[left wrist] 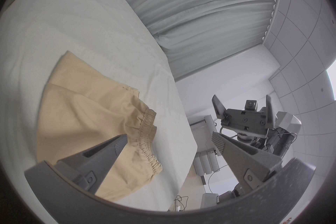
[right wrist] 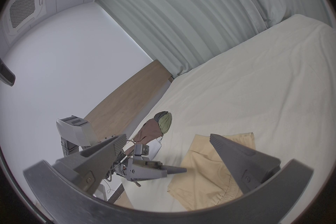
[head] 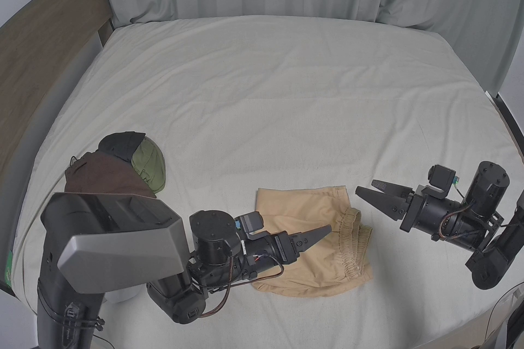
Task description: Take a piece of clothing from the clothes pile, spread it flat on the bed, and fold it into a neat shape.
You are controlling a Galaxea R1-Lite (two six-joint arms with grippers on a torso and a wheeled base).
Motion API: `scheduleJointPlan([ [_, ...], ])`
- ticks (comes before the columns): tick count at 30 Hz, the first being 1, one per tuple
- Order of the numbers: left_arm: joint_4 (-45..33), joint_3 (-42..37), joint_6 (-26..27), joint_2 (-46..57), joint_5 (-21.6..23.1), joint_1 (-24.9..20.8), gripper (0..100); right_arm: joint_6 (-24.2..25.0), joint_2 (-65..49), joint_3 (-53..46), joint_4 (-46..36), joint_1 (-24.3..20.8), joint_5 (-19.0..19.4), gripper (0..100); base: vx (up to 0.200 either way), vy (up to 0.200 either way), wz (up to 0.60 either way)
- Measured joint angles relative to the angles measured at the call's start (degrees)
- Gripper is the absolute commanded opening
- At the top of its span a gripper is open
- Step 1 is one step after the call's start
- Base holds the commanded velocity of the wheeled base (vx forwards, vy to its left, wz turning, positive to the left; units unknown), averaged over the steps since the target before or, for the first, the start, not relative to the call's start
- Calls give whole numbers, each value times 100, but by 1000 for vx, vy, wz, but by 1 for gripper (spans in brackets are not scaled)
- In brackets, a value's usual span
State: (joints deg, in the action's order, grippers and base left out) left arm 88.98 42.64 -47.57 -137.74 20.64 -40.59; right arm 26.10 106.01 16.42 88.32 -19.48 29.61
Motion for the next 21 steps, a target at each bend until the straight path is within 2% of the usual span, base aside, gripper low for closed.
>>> scheduleJointPlan([
  [9, -2, -238, 266, 243, -50, 313, 100, 77, 344, -17, -2, -39, -30, 100, 0, 0, 0],
  [18, 0, -1064, 1924, 916, 464, 945, 100, 469, 521, -44, 0, -319, -184, 100, 0, 0, 0],
  [21, -2, -1363, 2727, 1129, 689, 1158, 100, 490, 560, -74, 0, -389, -219, 100, 0, 0, 0],
])
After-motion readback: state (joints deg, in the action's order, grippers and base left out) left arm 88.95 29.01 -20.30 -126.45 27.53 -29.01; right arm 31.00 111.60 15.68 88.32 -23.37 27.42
